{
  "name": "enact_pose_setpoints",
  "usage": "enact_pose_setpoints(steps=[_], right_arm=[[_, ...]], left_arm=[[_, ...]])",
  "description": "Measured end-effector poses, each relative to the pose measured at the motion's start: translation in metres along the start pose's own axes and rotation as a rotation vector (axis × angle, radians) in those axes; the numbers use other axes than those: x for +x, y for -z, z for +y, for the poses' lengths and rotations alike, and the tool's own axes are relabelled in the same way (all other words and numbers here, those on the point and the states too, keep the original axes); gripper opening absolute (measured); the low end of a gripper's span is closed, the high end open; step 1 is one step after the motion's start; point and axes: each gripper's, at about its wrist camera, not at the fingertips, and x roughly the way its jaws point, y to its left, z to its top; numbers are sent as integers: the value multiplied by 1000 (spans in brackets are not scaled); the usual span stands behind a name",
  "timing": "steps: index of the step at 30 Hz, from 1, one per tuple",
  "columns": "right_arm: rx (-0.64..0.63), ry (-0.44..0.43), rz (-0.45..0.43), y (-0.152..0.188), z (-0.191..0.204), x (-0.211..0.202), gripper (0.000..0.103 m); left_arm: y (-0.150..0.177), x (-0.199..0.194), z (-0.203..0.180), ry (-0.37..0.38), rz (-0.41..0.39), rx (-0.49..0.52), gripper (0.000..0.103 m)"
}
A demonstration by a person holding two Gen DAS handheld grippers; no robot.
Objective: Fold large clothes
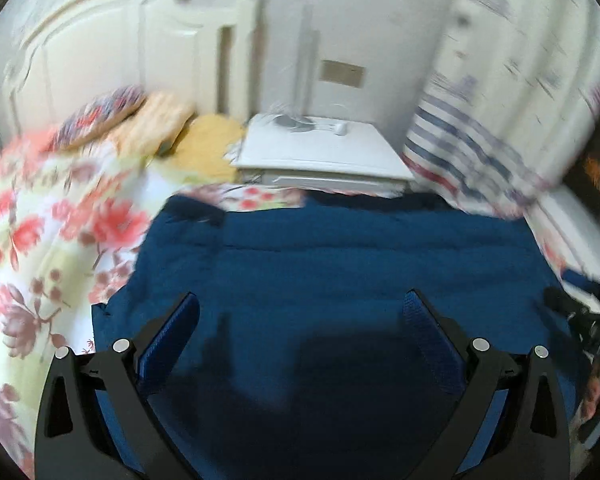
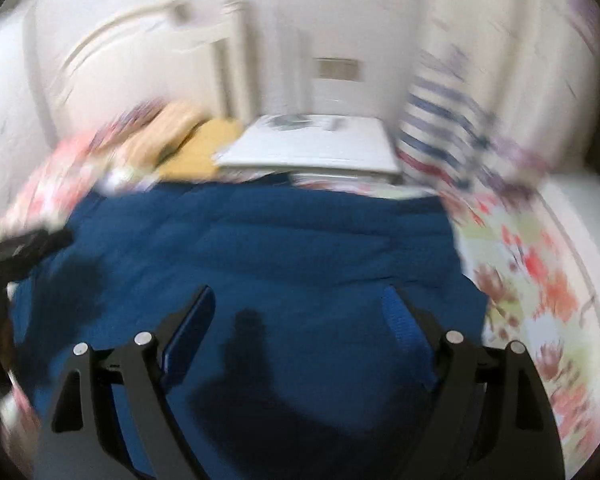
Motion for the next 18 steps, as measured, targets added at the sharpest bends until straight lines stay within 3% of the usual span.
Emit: enact_pose_setpoints(steps=[2, 3, 5, 7, 9, 12, 14, 15, 16, 18], right_arm=[[-112, -4, 53, 10, 31, 11, 85], [-154, 44, 42, 16, 41, 17, 86], [-140, 52, 34, 20, 40, 20, 90], [-94, 11, 53, 17, 27, 18, 90], [-68, 55, 27, 13, 7, 10, 90], [40, 145, -9, 13, -41, 3, 90], [138, 171, 10, 23, -76, 10, 90], [175, 159, 26, 29, -86, 15, 91], [254, 81, 26, 40, -104, 24, 95], [348, 9, 23, 51, -118, 30, 99]], left_arm=[[11, 10, -25, -45, 55, 80, 98], [21, 26, -36, -86, 101, 134, 99], [32, 30, -39, -109, 61, 155, 99], [31, 26, -32, -80, 84, 136, 99], [29, 17, -17, -95, 72, 123, 99], [32, -2, 21, -187, 4, 78, 99], [40, 2, 51, -232, 25, 37, 99], [45, 6, 68, -192, 40, -7, 99], [50, 7, 82, -119, 36, -64, 99], [51, 7, 88, -118, 23, -76, 99]])
